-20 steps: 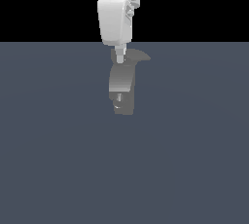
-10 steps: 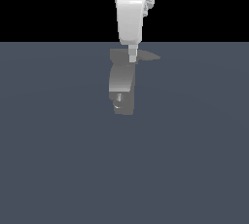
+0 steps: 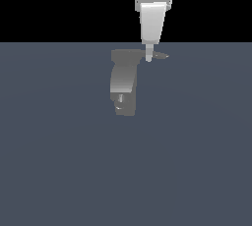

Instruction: Turn on the faucet by rotating a designated handle.

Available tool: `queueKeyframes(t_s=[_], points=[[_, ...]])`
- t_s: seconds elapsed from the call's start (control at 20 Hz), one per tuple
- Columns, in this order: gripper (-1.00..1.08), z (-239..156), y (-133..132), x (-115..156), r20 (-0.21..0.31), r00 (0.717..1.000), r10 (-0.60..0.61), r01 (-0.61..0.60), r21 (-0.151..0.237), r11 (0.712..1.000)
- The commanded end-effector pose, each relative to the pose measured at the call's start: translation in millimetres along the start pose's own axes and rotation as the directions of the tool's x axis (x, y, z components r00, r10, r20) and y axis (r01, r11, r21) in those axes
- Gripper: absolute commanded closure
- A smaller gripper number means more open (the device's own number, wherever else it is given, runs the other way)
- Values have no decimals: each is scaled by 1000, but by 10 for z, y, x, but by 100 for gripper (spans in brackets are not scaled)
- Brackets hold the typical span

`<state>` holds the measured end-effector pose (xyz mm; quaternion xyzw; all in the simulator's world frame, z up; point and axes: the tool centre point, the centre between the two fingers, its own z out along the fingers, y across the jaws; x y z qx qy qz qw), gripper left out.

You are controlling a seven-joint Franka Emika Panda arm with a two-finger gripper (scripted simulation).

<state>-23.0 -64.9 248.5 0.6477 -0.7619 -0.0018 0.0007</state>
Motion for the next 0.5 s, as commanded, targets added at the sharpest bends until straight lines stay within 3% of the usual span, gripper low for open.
queueKeyframes(t_s=[0.0,0.45], points=[[108,2,-98,168,-1,1000,14,-14,4,1000],[108,0,-321,462,-1,1000,22,-22,4,1000]])
